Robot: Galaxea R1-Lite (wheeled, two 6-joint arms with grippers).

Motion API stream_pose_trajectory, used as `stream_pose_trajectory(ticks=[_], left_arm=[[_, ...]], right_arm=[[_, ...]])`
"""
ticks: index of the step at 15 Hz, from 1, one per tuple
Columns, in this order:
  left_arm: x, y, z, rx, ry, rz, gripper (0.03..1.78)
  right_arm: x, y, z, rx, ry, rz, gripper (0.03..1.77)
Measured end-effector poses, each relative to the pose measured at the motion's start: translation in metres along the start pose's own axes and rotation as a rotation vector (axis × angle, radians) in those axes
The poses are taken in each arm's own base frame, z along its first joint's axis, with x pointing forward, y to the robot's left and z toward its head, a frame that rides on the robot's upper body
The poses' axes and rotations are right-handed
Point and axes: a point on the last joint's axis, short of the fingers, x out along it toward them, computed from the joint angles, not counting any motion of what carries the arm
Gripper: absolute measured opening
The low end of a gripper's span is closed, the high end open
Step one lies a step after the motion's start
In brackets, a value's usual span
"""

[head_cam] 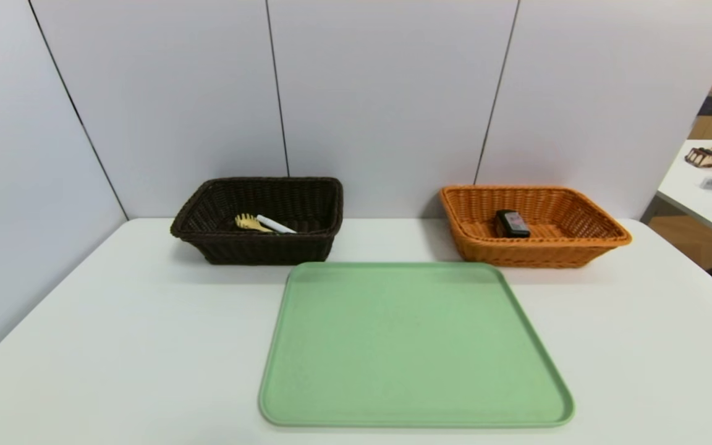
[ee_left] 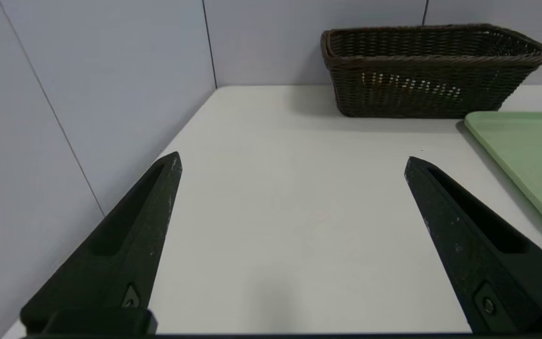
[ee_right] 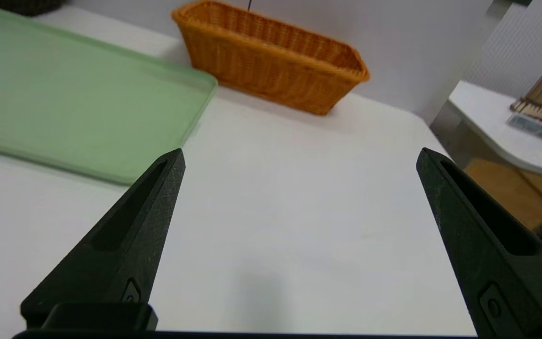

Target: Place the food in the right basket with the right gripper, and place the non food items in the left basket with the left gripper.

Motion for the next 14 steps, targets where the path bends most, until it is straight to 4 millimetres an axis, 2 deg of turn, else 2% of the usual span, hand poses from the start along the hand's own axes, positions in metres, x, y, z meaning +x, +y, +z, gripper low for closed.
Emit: stream_pose_trajectory(ticks=[6,14], left_arm=[[-0.002,-0.003,-0.017,-0.038,0.17,-0.096,1.69],[-0.002,-0.003,-0.017,-0.06,0.172,-0.107,1.69]], right_arm=[[0.0,0.001,-0.005,-0.005,0.06,0.014,1.7],[0.0,0.001,-0.005,0.001,0.047,0.009,1.7]])
